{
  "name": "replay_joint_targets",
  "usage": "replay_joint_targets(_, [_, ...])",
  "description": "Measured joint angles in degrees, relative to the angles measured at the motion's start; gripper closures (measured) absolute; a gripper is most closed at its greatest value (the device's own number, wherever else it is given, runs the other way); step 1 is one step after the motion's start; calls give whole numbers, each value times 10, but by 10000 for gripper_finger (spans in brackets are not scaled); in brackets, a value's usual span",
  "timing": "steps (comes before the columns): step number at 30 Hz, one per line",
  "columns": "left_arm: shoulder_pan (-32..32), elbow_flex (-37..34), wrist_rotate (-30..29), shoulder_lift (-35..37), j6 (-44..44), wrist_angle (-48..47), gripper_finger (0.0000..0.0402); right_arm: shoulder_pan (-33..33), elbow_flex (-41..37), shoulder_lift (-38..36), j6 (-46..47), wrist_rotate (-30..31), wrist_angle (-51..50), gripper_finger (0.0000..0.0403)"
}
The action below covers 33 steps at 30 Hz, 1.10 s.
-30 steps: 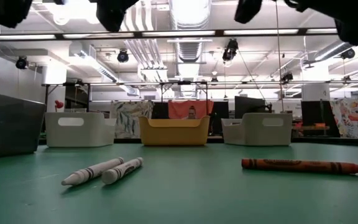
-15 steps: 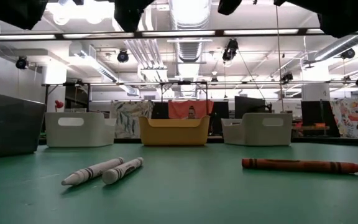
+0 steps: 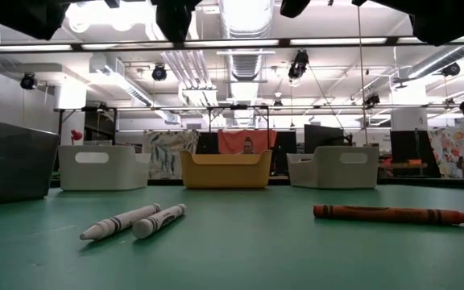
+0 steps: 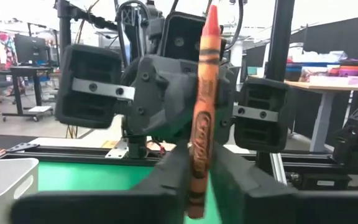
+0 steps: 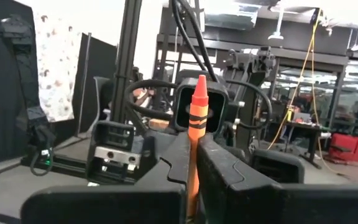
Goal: Sort crayons
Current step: Put the orange crayon into the black bin
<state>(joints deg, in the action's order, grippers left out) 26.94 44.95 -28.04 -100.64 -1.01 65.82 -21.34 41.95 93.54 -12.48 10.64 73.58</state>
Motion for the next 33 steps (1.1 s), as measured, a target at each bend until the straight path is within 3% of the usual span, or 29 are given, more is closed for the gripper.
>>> replay_joint_targets(3, [0,0,-1,2,6,0,392,0,0,-1,21,4,0,381])
replay_joint_targets(9, [0,0,-1,5,11,-2,394,1,0,-7,56,14,-9,328])
replay_joint_targets(15, [4,0,-22,61,70,-139,398,1,0,-67,68,56,-104,280])
replay_joint_targets(20, [13,5,-76,159,197,-400,400,1,0,-137,105,114,-247,264])
replay_joint_targets(25, [18,39,-78,245,407,-707,400,2,0,-181,145,151,-351,262])
replay_joint_targets(29, [27,104,-43,268,597,-992,400,2,-1,-189,156,153,-373,267])
replay_joint_targets(33, [41,177,10,247,751,-1231,401,2,-1,-183,156,155,-376,272])
